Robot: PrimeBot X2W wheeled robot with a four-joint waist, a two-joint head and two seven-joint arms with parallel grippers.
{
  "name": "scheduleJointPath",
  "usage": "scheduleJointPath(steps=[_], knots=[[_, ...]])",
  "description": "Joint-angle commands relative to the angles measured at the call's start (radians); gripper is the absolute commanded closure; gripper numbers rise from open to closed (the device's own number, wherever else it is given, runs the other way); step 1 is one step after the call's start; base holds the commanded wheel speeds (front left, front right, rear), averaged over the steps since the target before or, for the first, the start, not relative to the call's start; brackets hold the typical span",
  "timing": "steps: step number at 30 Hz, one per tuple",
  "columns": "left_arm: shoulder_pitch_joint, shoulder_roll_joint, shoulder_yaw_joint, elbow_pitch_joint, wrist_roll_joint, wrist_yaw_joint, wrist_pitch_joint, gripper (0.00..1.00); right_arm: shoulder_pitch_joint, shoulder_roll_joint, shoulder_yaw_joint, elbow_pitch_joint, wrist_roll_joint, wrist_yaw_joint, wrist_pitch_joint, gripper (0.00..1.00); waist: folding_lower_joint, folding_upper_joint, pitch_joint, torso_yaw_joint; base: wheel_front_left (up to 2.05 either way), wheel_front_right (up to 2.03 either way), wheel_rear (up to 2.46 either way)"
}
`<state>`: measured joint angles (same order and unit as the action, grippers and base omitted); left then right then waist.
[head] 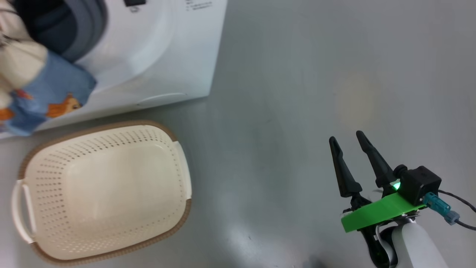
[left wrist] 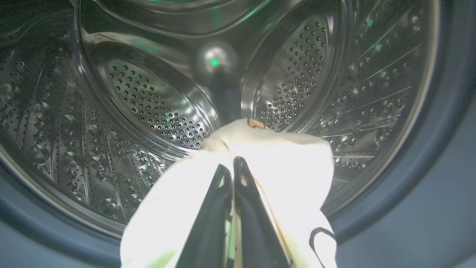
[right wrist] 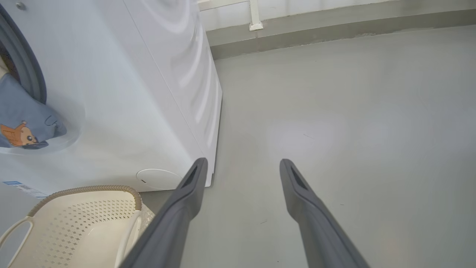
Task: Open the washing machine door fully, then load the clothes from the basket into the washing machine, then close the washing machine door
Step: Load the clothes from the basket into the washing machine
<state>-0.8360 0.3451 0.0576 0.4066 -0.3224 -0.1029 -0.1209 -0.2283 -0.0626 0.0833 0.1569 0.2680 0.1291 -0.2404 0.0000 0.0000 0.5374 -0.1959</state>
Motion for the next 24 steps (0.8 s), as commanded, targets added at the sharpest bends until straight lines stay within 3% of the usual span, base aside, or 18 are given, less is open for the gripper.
scheduleJointPath(steps=[1,16,24], knots=[[-0.055,0.077,0.021,-0.004,-0.001,-0.008,0.009,1.0,-0.008,0.001,0.027,-0.015,0.021,0.002,-0.017,0.0,0.0,0.0,0.079,-0.07,0.0,0.0,0.0],[-0.487,0.272,-0.096,0.218,0.006,-0.027,0.05,1.0,-0.061,0.009,0.066,-0.016,0.055,0.002,-0.021,0.0,0.0,0.0,0.21,-0.134,0.0,0.0,0.0],[-0.655,0.303,-0.181,0.343,0.034,-0.028,0.026,1.0,-0.073,0.011,0.079,-0.016,0.067,0.002,-0.021,0.0,0.0,0.0,0.243,-0.149,0.0,0.0,0.0]])
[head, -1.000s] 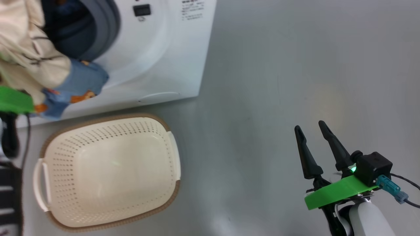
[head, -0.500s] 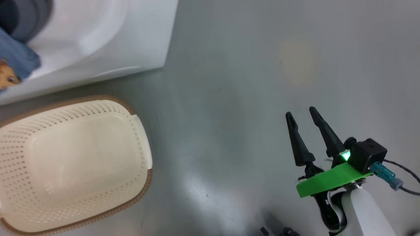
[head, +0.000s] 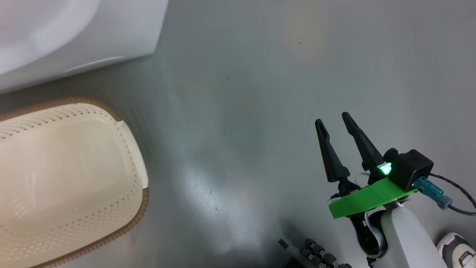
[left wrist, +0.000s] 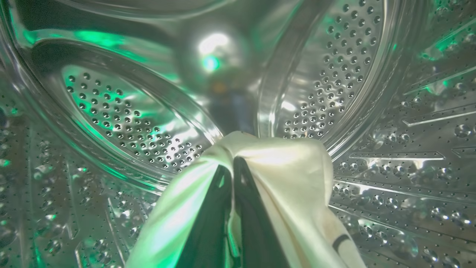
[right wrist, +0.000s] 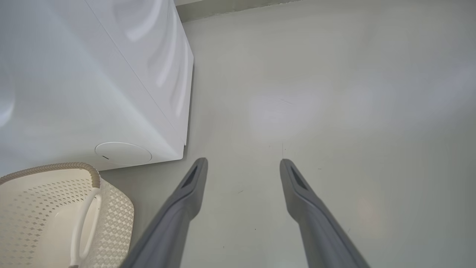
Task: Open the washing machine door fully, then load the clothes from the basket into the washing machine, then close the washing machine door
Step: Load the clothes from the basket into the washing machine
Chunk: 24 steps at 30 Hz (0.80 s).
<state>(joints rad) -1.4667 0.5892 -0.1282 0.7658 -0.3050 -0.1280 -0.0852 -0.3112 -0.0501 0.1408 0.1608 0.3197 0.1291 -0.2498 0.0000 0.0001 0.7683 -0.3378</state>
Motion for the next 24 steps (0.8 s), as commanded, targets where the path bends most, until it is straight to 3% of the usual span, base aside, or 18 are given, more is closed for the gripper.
scheduleJointPath(steps=[1,19,20,21,24], knots=[[-0.043,0.058,-0.004,0.0,0.021,-0.002,-0.016,1.0,0.008,-0.001,0.022,-0.02,0.015,0.002,-0.012,0.0,0.0,-0.0001,0.015,-0.008,0.0,0.0,0.0],[-0.186,0.033,-0.11,0.23,0.044,-0.003,-0.086,0.97,-0.01,0.0,0.027,-0.018,0.023,0.002,-0.012,0.0,0.0,-0.0001,0.033,-0.004,0.0,0.0,0.0],[-0.191,0.032,-0.113,0.241,0.046,-0.002,-0.089,0.29,-0.01,0.0,0.027,-0.018,0.023,0.002,-0.012,0.0,0.0,-0.0001,0.033,-0.002,0.0,0.0,0.0],[-0.196,0.03,-0.114,0.254,0.044,-0.001,-0.087,0.0,-0.011,0.0,0.027,-0.017,0.023,0.002,-0.012,0.0,0.0,-0.0001,0.032,-0.001,0.0,0.0,0.0],[-0.204,0.024,-0.125,0.284,0.045,-0.001,-0.092,0.0,-0.014,0.0,0.029,-0.015,0.024,0.002,-0.012,0.0,0.0,-0.0001,0.03,0.001,0.0,0.0,0.0]])
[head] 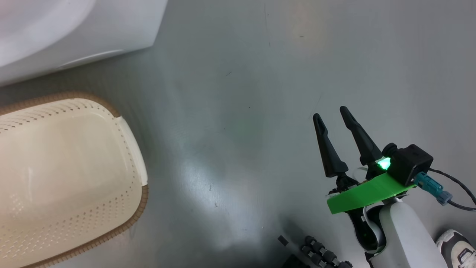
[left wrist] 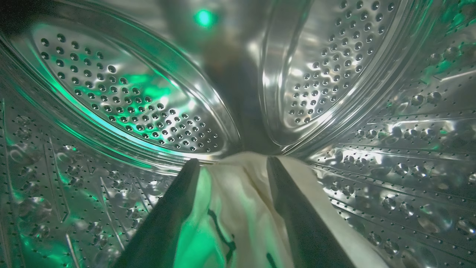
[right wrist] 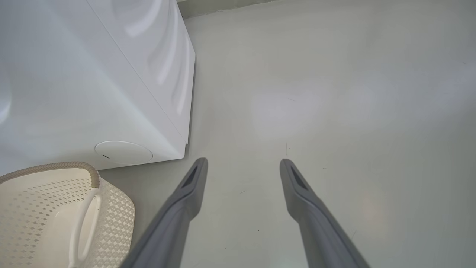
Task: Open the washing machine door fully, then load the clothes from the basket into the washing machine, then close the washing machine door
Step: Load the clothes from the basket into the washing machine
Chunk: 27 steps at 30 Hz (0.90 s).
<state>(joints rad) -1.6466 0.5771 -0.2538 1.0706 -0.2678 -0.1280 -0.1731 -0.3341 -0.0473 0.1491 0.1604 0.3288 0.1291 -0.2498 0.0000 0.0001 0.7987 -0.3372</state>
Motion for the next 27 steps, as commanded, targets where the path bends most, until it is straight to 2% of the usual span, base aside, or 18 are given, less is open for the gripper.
scheduleJointPath(steps=[1,12,27], knots=[[-0.026,0.035,-0.001,-0.014,0.007,-0.001,-0.01,0.0,0.008,-0.003,0.021,-0.014,0.015,0.002,-0.012,0.0,0.0,-0.0001,-0.002,0.002,0.0,0.0,0.0],[0.027,-0.001,-0.03,0.024,-0.036,-0.002,-0.066,0.0,0.011,-0.003,-0.001,-0.012,-0.009,0.002,-0.012,0.0,0.0,-0.0001,-0.055,0.039,0.0,0.0,0.0],[0.284,-0.062,-0.111,-0.041,-0.182,-0.003,-0.084,0.0,0.054,-0.036,-0.045,-0.021,-0.054,0.002,-0.012,0.0,0.0,-0.0001,-0.194,0.155,0.0,0.0,0.0]])
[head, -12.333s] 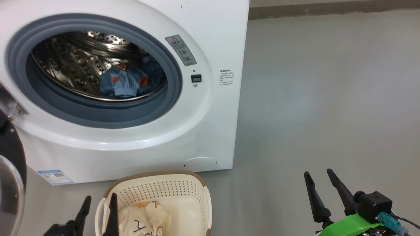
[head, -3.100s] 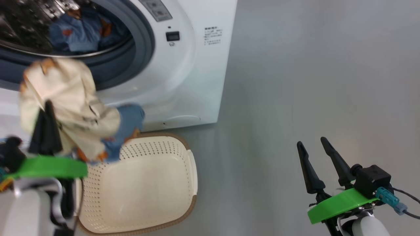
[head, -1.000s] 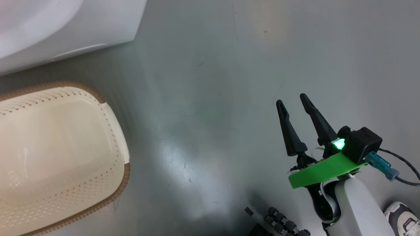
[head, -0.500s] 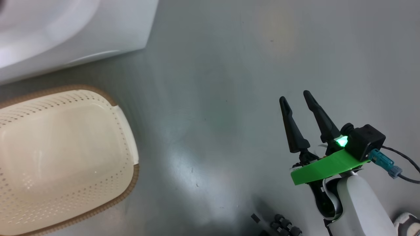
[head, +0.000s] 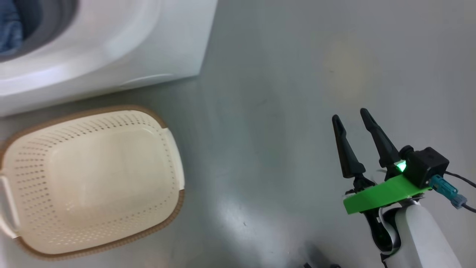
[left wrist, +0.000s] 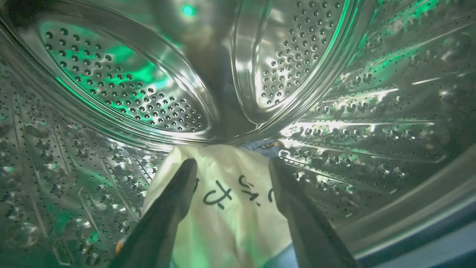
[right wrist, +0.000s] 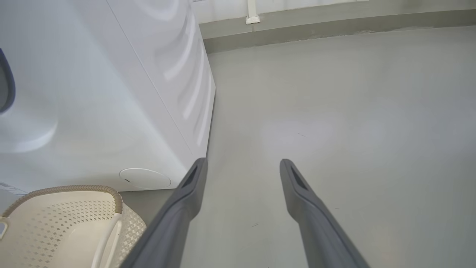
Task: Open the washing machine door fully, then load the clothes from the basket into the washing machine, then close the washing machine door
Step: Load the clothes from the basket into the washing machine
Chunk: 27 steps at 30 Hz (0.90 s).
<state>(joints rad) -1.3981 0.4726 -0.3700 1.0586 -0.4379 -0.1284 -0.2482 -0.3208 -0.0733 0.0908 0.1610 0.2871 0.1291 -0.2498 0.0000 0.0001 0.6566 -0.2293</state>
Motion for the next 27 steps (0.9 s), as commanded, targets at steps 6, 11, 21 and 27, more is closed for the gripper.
scheduleJointPath(steps=[6,11,21,27], knots=[[0.163,0.025,0.002,-0.092,-0.053,-0.002,-0.012,0.0,0.069,-0.026,0.0,-0.021,-0.023,0.002,-0.012,0.0,0.0,-0.0001,-0.111,0.097,0.0,0.0,0.0],[0.332,0.025,0.035,-0.228,-0.091,0.008,-0.013,0.0,0.092,-0.028,-0.011,-0.029,-0.033,0.002,-0.007,0.0,0.0,-0.0001,-0.16,0.13,0.0,0.0,0.0],[0.694,-0.003,0.122,-0.614,-0.1,0.124,-0.013,0.0,0.14,-0.028,-0.04,-0.063,-0.043,0.002,0.014,0.0,0.0,-0.0001,-0.213,0.16,0.0,0.0,0.0],[0.893,-0.028,0.153,-0.816,-0.072,0.191,-0.013,0.0,0.155,-0.025,-0.045,-0.078,-0.045,0.002,0.025,0.0,0.0,-0.0001,-0.235,0.158,0.0,0.0,0.0]])
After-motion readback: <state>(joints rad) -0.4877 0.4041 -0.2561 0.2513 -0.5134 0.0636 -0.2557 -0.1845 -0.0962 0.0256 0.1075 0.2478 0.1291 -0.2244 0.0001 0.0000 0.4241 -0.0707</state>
